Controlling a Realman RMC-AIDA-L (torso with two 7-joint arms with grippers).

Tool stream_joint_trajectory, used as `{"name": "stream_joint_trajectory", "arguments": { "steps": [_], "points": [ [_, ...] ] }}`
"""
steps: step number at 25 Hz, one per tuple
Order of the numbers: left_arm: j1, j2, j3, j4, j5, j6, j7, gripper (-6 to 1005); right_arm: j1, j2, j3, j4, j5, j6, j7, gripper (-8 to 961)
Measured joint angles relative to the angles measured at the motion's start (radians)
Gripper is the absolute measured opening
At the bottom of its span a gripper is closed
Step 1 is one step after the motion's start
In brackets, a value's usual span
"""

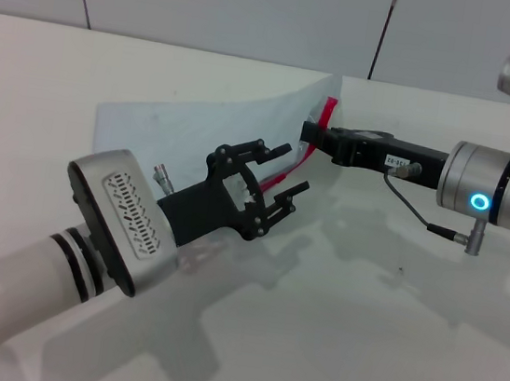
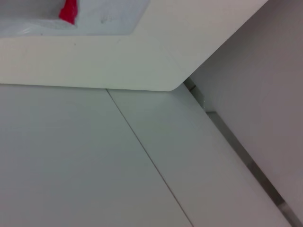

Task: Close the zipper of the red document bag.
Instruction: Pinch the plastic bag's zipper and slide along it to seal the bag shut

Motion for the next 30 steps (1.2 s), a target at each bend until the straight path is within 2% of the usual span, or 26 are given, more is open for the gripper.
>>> {"name": "stream_joint_trajectory", "arguments": {
  "steps": [7,30],
  "points": [
    [0.011,-0.001,-0.03,-0.033,-0.026,-0.025,0.141,475,0.0,0.0,-0.002,0.0,-0.004,-0.008,0.0,52],
    [0.022,-0.001,-0.032,-0.045,-0.037,-0.037,0.221,458,0.014,-0.001,-0.03,0.009,-0.007,-0.037,0.0,73]
  ]
}}
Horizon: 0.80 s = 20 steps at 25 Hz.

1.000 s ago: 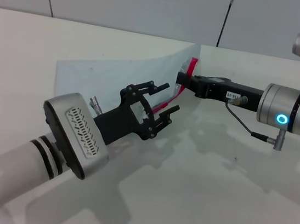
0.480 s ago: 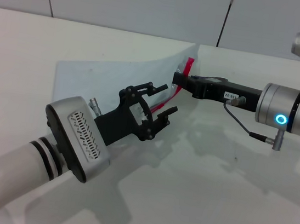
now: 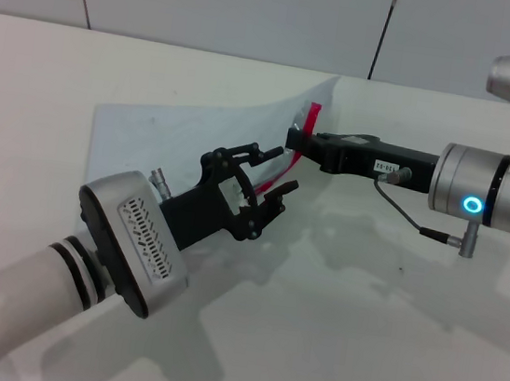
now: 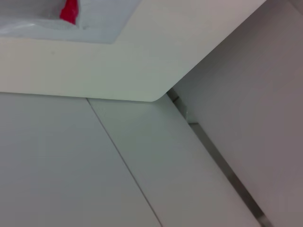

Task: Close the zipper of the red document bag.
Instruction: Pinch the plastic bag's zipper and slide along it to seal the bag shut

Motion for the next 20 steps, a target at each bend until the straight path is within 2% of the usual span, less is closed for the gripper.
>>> {"name": "stream_joint_trajectory", "arguments": {
  "steps": [20],
  "points": [
    [0.005,0.0,0.002,-0.009,0.001,0.001,0.037,357,-0.011,0.001,0.009,-0.009,0.009,0.003,0.0,91]
  ]
}}
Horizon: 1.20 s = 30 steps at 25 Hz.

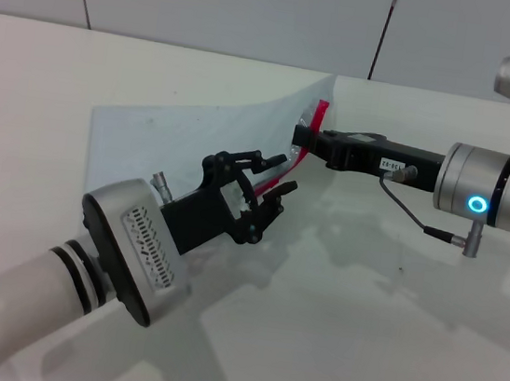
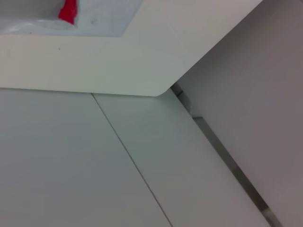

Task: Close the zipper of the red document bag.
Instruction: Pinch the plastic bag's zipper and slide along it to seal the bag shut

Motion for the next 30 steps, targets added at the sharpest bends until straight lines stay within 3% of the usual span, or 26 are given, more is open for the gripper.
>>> {"name": "stream_joint_trajectory", "arguments": {
  "steps": [30],
  "points": [
    [0.014,-0.002,0.002,-0.02,-0.033,0.005,0.096,136,-0.003,0.0,-0.001,0.002,0.001,0.011,0.0,118]
  ]
}}
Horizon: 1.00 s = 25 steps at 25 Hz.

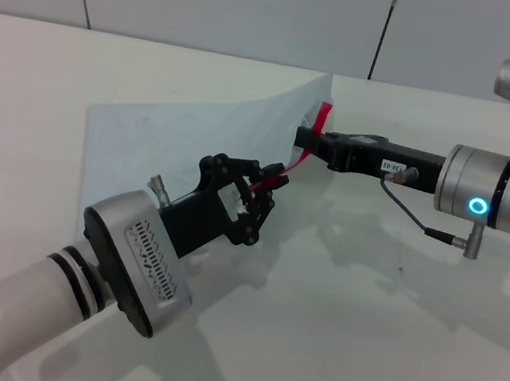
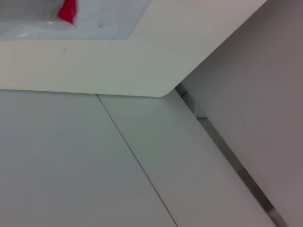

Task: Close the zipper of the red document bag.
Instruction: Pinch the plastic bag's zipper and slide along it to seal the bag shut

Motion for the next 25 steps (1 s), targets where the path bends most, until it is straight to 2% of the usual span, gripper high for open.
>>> {"name": "stream_joint_trajectory", "arguments": {
  "steps": [11,25],
  "points": [
    [0.0,0.0,0.001,0.0,-0.002,-0.004,0.001,78,-0.014,-0.002,0.02,-0.01,0.001,0.005,-0.008,128],
    [0.011,0.002,0.005,0.0,-0.002,-0.005,-0.004,75,-0.175,-0.01,0.184,-0.157,0.004,-0.007,0.02,141]
  ]
}}
